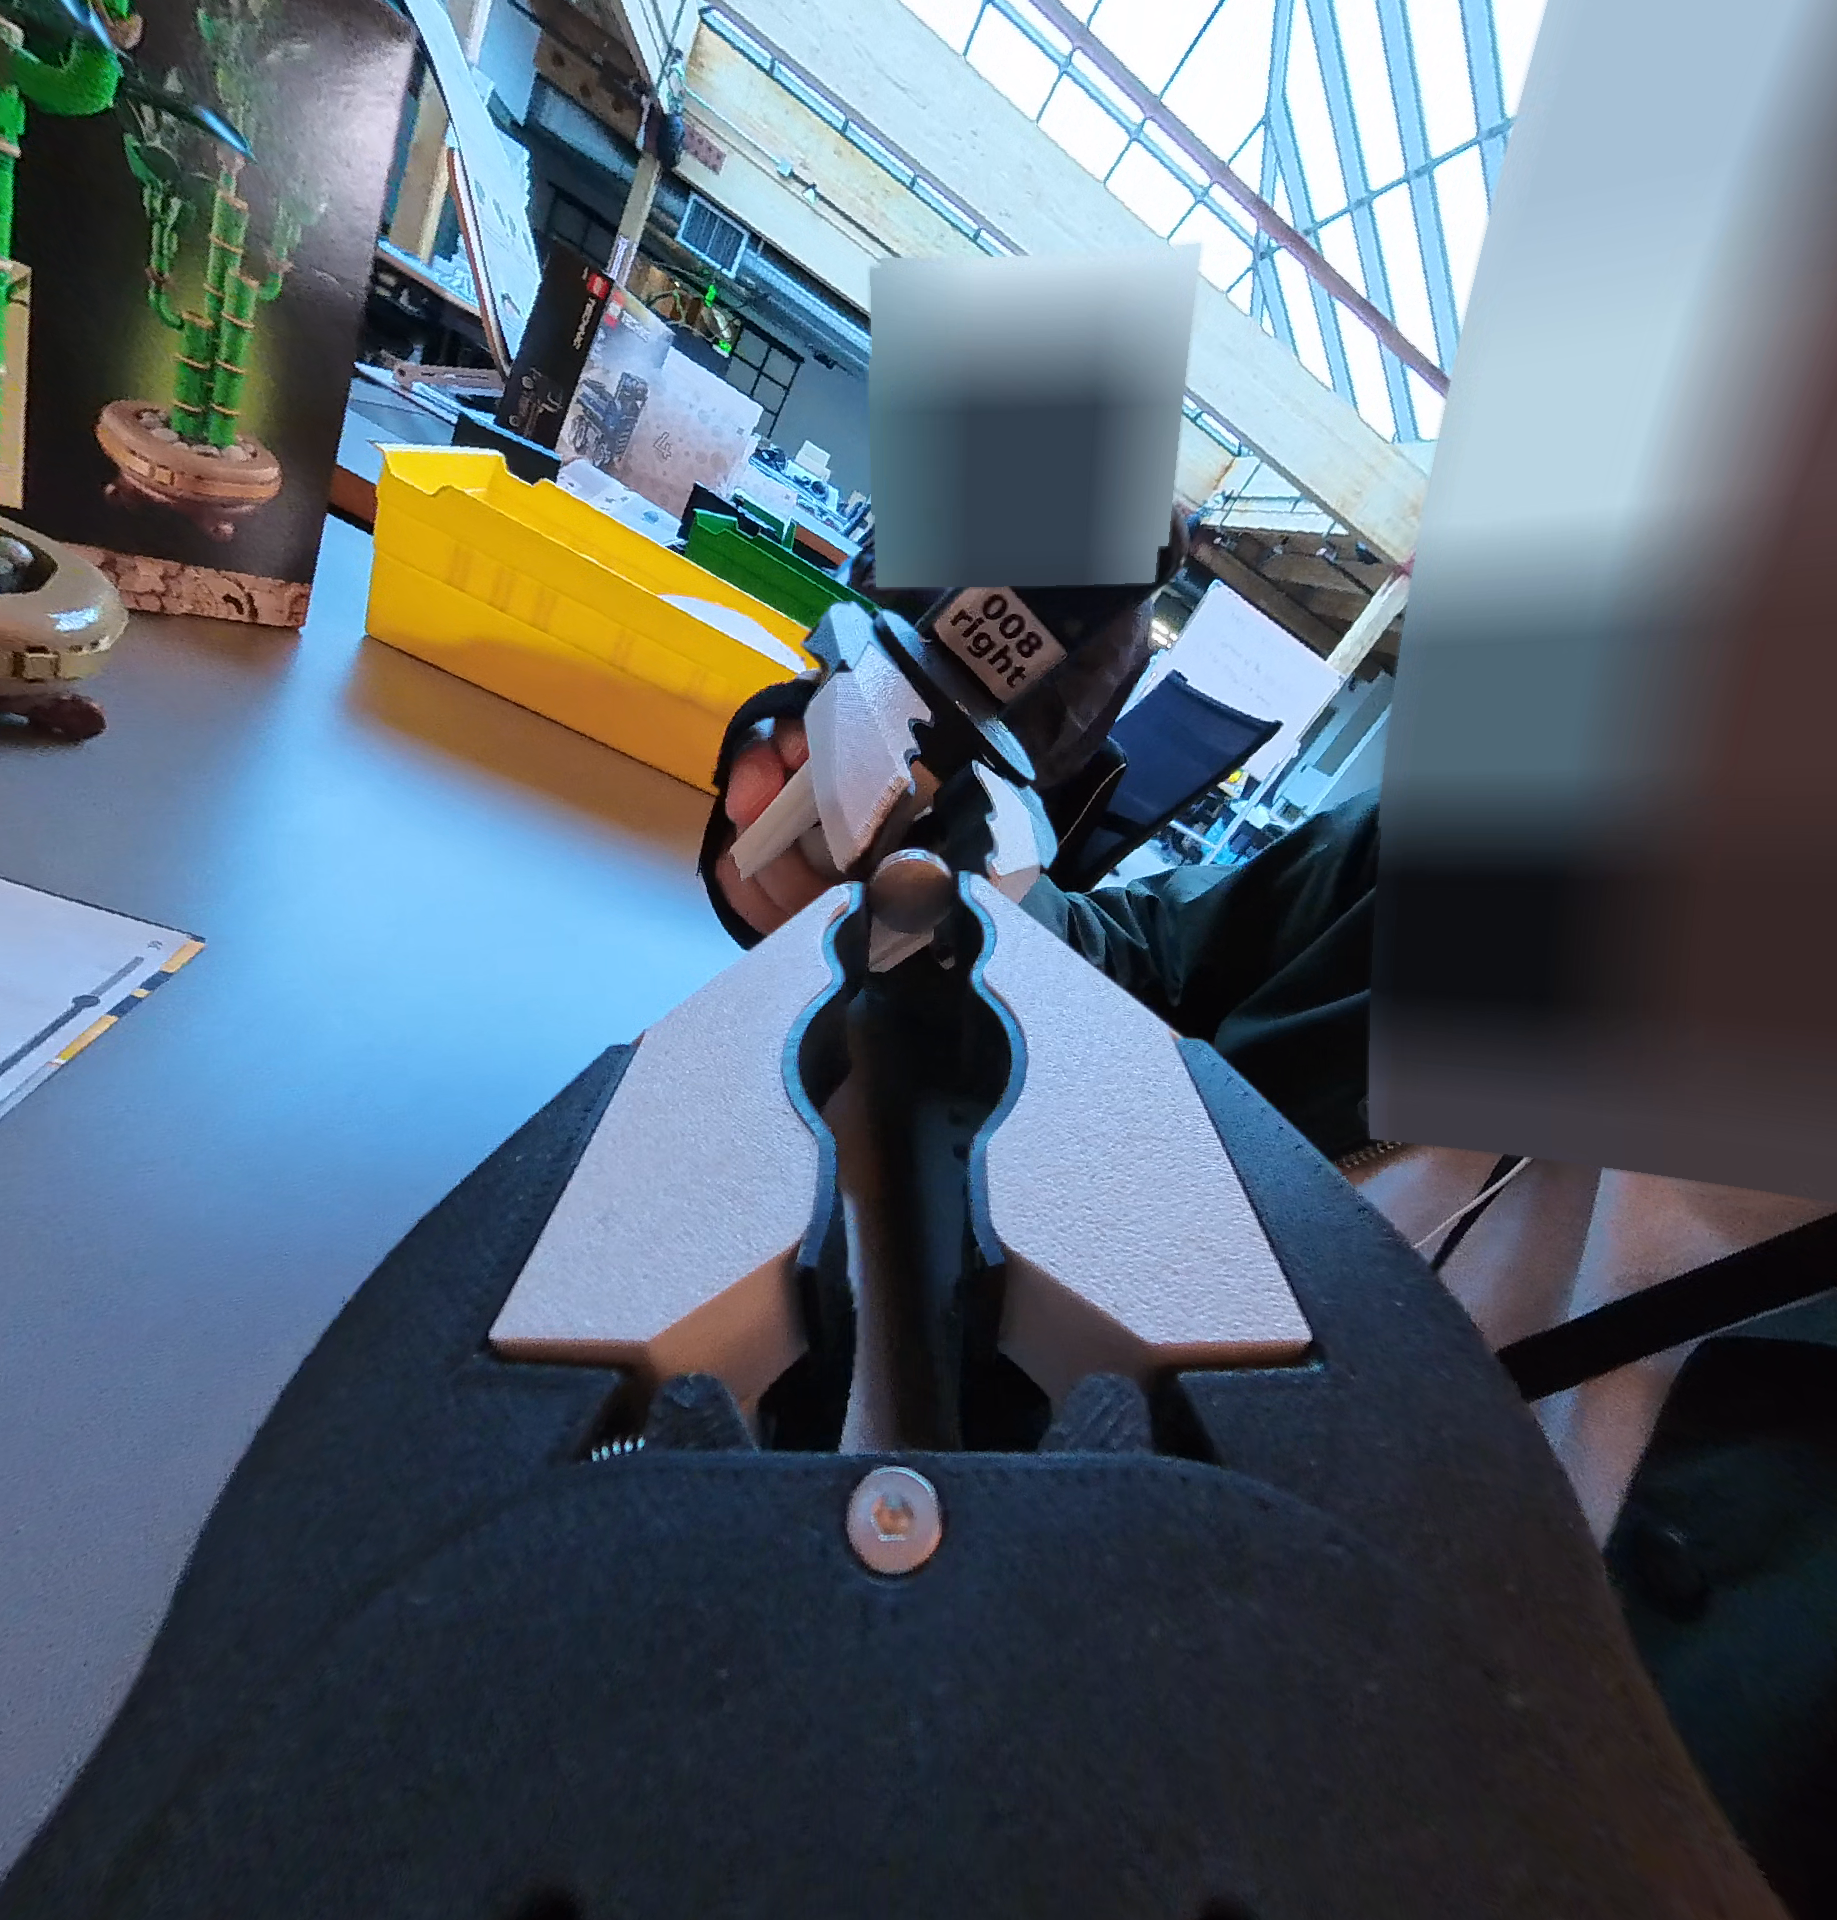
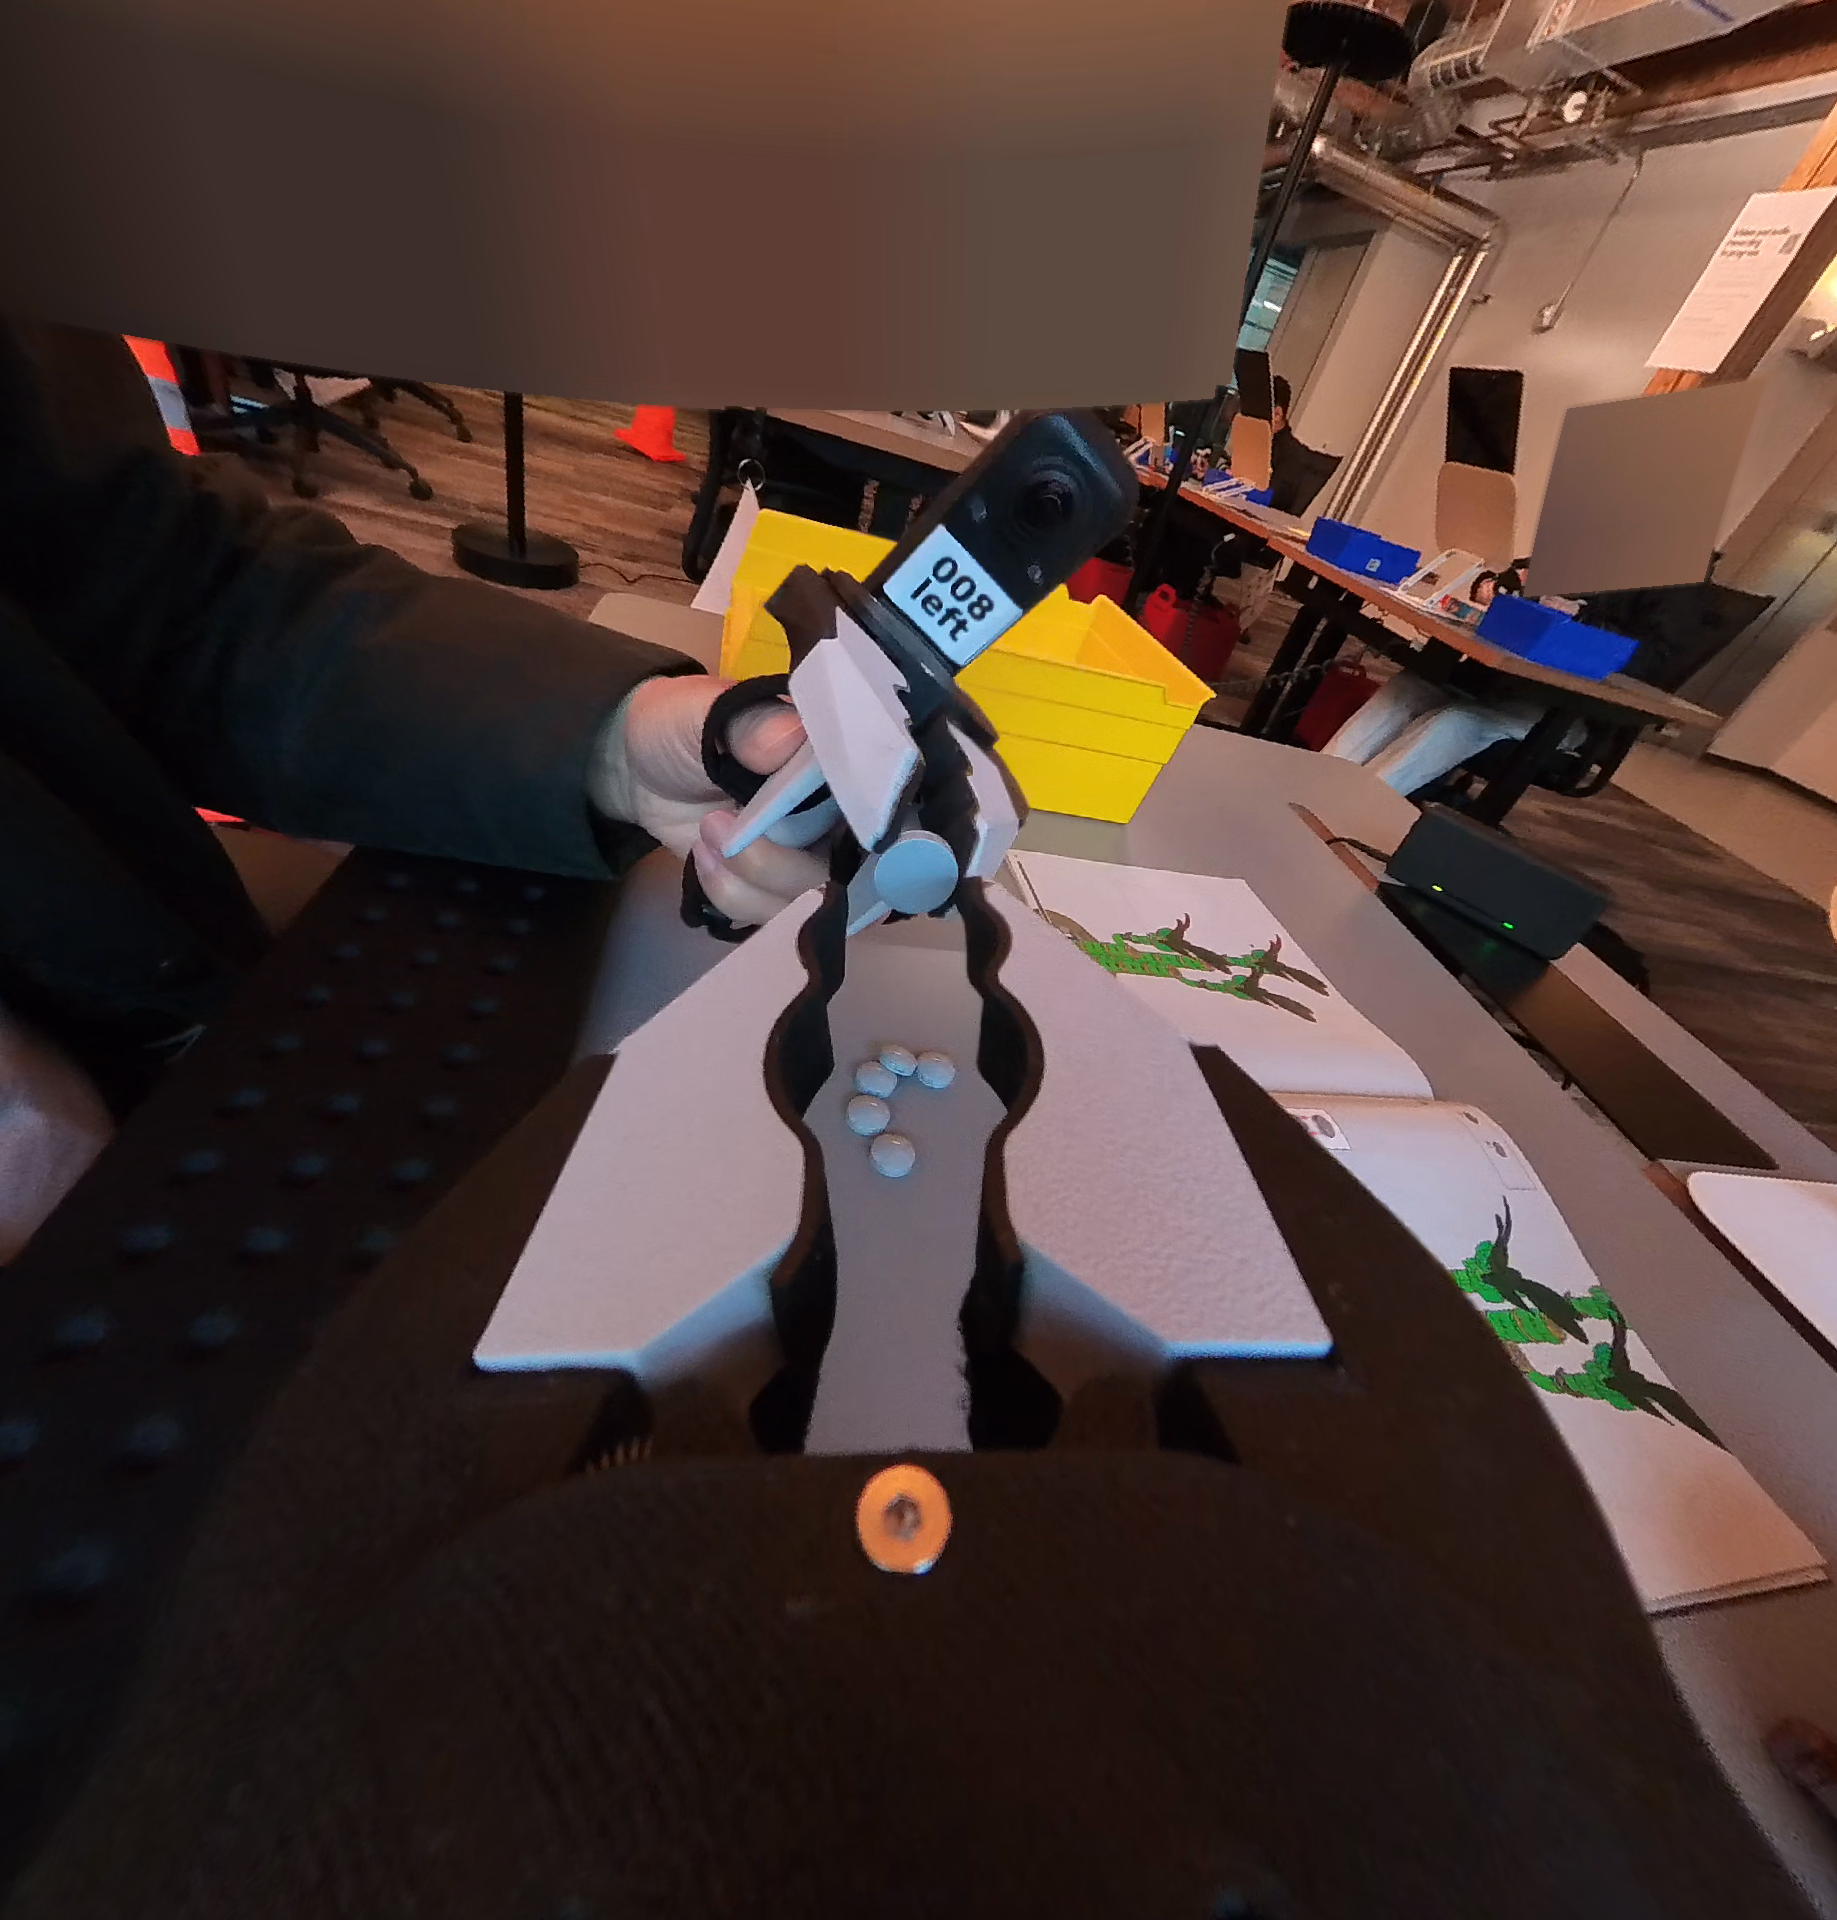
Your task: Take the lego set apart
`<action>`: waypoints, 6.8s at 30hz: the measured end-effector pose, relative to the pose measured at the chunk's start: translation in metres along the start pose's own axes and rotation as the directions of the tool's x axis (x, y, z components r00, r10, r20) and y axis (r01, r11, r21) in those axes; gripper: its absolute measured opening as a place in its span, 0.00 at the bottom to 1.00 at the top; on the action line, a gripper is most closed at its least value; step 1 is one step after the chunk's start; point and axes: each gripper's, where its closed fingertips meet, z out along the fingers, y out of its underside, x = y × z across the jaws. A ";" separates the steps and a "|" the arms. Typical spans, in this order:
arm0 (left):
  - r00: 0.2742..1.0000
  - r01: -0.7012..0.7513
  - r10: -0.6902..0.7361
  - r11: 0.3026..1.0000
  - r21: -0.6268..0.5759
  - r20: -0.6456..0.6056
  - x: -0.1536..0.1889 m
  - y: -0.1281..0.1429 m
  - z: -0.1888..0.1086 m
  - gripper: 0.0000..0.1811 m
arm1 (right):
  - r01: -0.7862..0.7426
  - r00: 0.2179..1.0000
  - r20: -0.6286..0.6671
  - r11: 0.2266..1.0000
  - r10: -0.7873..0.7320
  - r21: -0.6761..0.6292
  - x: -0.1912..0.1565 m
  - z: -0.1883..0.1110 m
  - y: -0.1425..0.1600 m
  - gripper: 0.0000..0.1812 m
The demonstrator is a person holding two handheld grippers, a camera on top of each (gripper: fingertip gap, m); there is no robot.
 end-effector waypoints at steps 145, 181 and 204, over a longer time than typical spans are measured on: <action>0.229 0.262 0.077 0.955 -0.137 0.970 -0.061 -0.010 -0.411 0.08 | -0.068 0.996 -0.070 0.987 0.058 -0.145 0.022 -0.011 0.034 0.08; 0.098 0.032 0.604 0.792 -0.609 0.791 -0.033 -0.025 -0.406 0.26 | -0.162 0.960 0.203 0.974 0.193 -0.160 0.025 0.292 -0.076 0.08; 0.006 -0.056 0.837 0.547 -0.835 0.547 -0.010 -0.020 -0.383 0.08 | -0.501 0.766 0.294 0.817 0.572 -0.285 0.010 0.329 -0.058 0.15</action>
